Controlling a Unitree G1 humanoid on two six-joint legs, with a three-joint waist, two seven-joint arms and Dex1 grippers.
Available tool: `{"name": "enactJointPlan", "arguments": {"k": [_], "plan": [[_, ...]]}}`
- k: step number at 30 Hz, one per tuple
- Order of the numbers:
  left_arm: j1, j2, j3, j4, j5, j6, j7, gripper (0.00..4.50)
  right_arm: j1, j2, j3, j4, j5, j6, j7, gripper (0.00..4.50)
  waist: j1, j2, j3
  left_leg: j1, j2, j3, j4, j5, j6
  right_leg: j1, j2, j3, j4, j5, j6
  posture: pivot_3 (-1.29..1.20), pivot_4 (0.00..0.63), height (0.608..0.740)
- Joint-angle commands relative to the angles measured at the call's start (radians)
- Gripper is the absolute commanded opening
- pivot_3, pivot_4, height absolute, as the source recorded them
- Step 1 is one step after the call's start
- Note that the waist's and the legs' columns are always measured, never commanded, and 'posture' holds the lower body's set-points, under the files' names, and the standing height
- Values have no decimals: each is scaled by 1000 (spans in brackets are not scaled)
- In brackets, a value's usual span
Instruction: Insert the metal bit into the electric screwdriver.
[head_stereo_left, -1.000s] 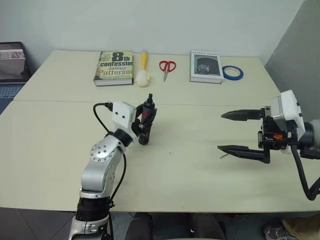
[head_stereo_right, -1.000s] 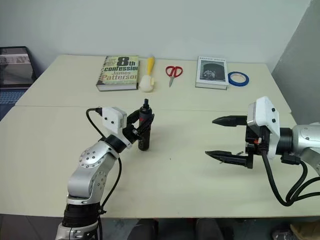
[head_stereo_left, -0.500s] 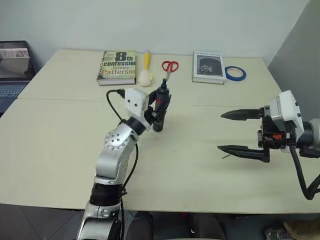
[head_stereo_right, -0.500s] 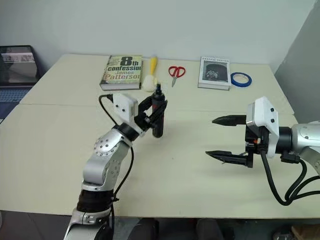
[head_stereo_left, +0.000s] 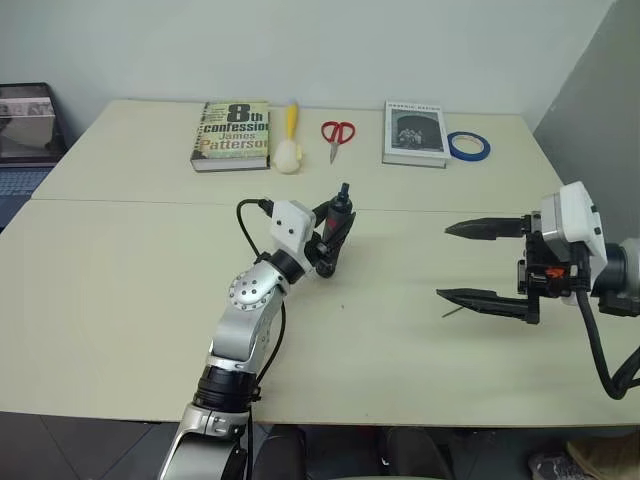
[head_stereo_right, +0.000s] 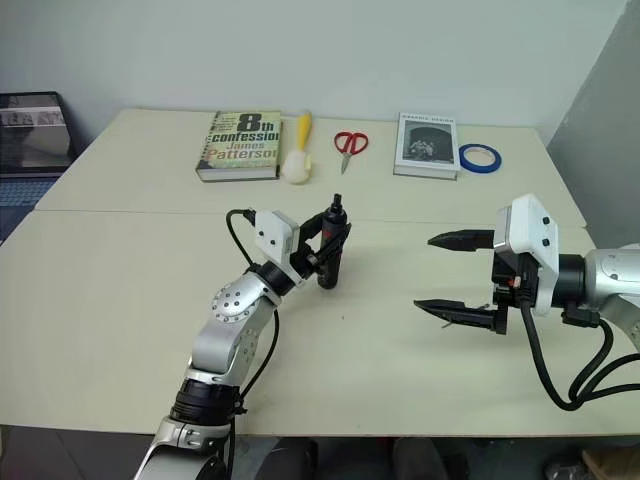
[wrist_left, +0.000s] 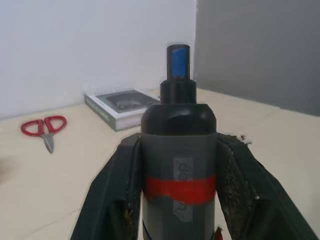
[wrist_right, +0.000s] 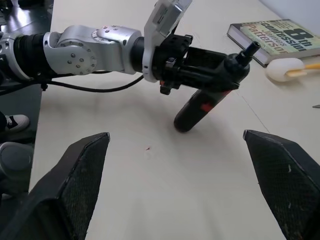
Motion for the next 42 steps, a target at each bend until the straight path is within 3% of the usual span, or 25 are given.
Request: {"name": "enactJointPlan", "arguments": {"k": [1,13,17,22,28,33,42], "plan": [[49,28,6,-81,3,38,10,1663,5,-12,-31,-16,-16,-21,8,4500,0,0,0,0,0,0,0,0,0,0,0,0,0,0,0,0,150,740],[118,47,17,-174,-3,96,53,1663,-25,-52,54,62,-128,-59,83,4500,-8,1,-1,1,0,0,0,0,0,1,0,0,0,0,0,0,150,740],[116,42,5,-181,-1,93,55,1663,-54,-148,188,193,-333,-165,161,4500,-8,2,-1,1,0,1,0,0,0,1,0,0,0,-2,-4,0,150,740],[118,34,-16,-199,6,87,53,1663,-136,-189,358,340,-516,-317,315,4500,-11,3,-2,2,0,1,0,0,0,0,0,0,0,-2,-4,0,150,740],[116,22,-37,-200,18,75,64,1662,-302,-113,536,524,-692,-481,470,4500,-12,4,-1,2,0,1,-1,0,0,0,0,0,0,-2,-3,0,150,740],[128,23,-40,-205,25,57,66,1662,-485,2,699,796,-881,-636,583,4500,-12,5,-1,2,-1,2,-1,0,0,0,-2,0,0,0,0,0,150,740],[145,19,-41,-219,37,50,82,1661,-587,94,771,1044,-992,-807,621,4500,-11,5,-1,2,-3,1,-4,1,-2,0,-4,0,-1,2,-5,0,150,740]]}}
